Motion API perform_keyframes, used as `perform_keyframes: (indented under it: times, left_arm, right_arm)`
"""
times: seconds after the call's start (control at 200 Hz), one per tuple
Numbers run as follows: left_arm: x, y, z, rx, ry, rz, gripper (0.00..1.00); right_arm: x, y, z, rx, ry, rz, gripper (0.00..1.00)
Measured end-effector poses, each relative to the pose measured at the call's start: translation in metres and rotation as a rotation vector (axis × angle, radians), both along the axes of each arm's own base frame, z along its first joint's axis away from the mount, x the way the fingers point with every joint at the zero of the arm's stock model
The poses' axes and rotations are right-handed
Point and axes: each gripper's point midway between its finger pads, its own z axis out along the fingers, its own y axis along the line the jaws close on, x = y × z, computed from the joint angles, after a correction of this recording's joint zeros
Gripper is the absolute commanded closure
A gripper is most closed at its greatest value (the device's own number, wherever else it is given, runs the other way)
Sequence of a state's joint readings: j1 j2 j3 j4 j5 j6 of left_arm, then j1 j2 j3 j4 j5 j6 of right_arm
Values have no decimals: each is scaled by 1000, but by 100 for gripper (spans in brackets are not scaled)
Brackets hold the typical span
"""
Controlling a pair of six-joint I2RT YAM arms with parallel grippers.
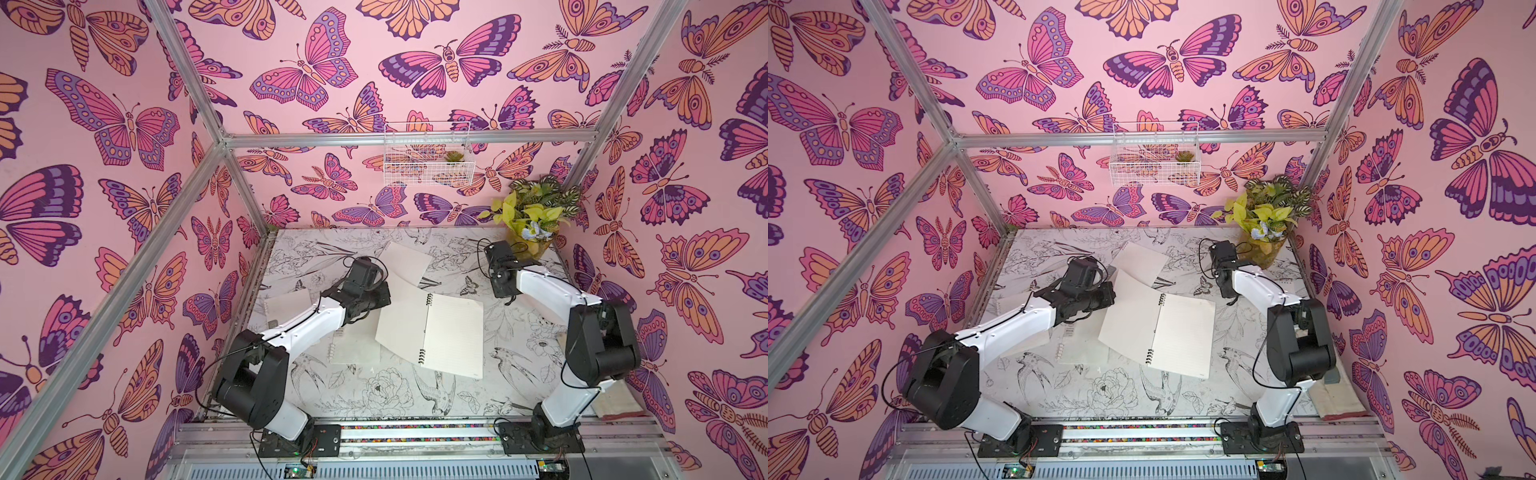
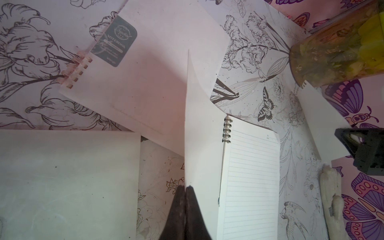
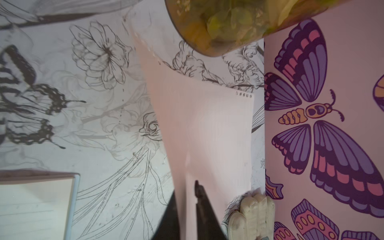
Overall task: Tear off pages from different notebooks
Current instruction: Place the paper at the center of the board, then close the notebook at the center of the board.
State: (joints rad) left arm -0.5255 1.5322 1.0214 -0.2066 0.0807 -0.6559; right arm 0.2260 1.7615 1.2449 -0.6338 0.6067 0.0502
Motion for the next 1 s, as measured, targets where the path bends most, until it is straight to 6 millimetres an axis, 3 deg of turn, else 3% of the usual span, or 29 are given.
perform_keyframes:
  times: [0.14, 0.34, 0.486, 0.611, 0.716, 0.796, 0.841, 0.926, 0.996]
  left_arm:
    - [-1, -21, 21, 0, -42, -34, 100]
    - [-2, -63, 52, -4, -103, -112, 92]
    - [-5, -95, 56, -2, -110, -170, 86]
    - [-14, -127, 54, -8, -104, -232, 78]
    - [-27, -161, 51, -43, -83, -324, 55]
    - [-38, -184, 43, -88, -45, -393, 27]
    - [-42, -190, 35, -93, -23, -414, 1]
    - [-43, -185, 22, -75, -1, -416, 0]
    - [-37, -163, 15, -52, 3, -375, 0]
  right_arm:
    - [-13, -9, -2, -55, 62, -15, 0]
    - [-32, -11, 28, 46, -30, -20, 1]
    - [-47, -19, 70, 208, -237, -57, 1]
    - [-55, -28, 86, 354, -377, -112, 1]
    - [-59, -27, 87, 463, -441, -133, 1]
    - [-60, -15, 87, 554, -480, -118, 1]
    - [-59, -8, 88, 619, -513, -116, 1]
    - [-58, 5, 89, 757, -566, -100, 0]
    - [-57, 24, 89, 844, -564, -55, 1]
